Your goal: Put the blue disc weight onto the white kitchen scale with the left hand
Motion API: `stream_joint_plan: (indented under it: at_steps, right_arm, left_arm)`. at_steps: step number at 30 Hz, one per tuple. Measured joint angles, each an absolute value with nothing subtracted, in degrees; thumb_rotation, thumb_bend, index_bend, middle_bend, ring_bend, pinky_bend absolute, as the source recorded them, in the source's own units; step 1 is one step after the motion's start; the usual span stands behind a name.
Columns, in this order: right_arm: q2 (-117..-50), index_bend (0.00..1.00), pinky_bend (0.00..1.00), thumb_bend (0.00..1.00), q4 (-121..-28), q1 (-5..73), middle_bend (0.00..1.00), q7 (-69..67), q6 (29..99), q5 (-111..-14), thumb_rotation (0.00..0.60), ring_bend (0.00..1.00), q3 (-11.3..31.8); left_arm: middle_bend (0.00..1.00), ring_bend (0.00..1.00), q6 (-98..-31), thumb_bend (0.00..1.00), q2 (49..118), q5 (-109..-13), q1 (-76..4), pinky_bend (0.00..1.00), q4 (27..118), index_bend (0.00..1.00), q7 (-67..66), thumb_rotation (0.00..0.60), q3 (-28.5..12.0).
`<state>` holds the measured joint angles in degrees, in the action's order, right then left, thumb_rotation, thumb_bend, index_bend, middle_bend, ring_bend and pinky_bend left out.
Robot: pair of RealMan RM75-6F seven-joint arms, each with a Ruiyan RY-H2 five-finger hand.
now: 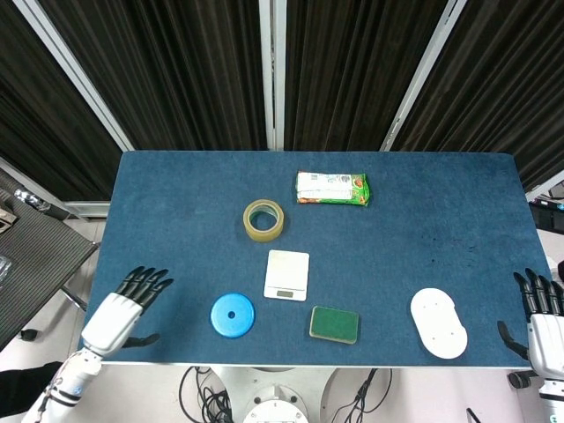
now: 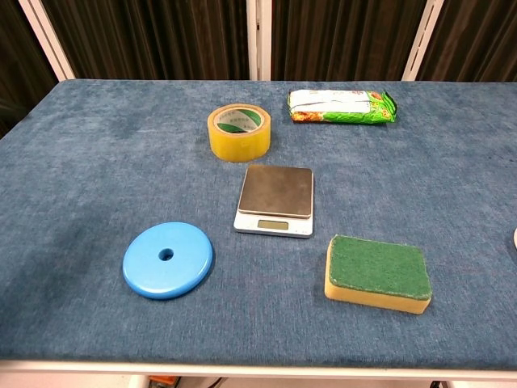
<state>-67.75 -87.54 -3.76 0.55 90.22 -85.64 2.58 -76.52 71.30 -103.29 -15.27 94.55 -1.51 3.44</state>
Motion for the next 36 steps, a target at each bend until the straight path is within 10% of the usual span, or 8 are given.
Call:
stream_joint_plan:
  at_steps: [15,36]
  right_arm:
    - [-67.45,0.00,0.00,0.24,-85.23,-5.07,0.00,-3.62,91.55,-85.22,0.600,0.00,2.53]
    - [-67.80,0.00,0.00,0.26,-82.64,-4.73,0.00,-6.84,89.88,-83.99,0.600,0.00,3.26]
  left_arm:
    - [0.19,0.00,-61.49,0.15,89.95,-101.13,-28.89,0.00,90.64,0.05,7.66,0.600,0.19]
    - [0.21,0.00,-61.90,0.16,101.78,-96.66,-32.24,0.00,75.89,0.03,3.96,0.600,-0.13]
